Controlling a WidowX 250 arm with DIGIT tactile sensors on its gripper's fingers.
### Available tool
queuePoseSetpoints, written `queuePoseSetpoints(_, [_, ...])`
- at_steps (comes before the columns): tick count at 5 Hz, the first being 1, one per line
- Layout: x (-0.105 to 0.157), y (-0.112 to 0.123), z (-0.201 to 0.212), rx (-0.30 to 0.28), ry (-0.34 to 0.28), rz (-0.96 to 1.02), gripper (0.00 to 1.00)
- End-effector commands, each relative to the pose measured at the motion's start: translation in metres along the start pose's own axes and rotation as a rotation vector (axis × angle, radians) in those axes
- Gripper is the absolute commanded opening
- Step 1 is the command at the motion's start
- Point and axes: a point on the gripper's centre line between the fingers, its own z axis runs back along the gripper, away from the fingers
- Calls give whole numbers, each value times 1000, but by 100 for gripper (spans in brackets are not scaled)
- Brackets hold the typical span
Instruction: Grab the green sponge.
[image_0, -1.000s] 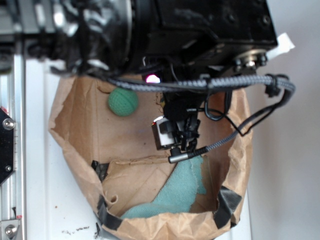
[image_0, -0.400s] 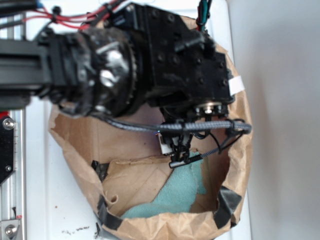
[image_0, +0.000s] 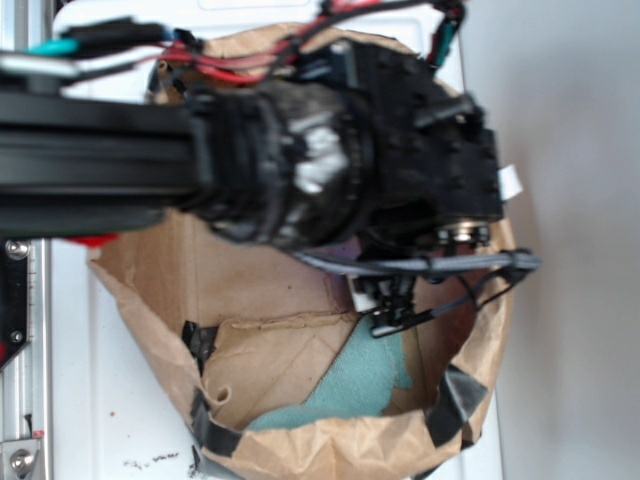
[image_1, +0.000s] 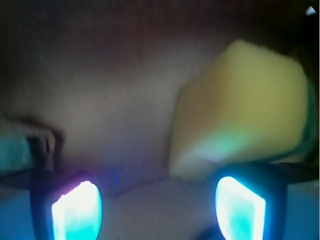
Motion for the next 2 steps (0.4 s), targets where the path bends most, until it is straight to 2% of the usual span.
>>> queuePoseSetpoints(1, [21,-5,16,19,-71,16,100])
queuePoseSetpoints(2, [19,3,21,-1,-70,31,100])
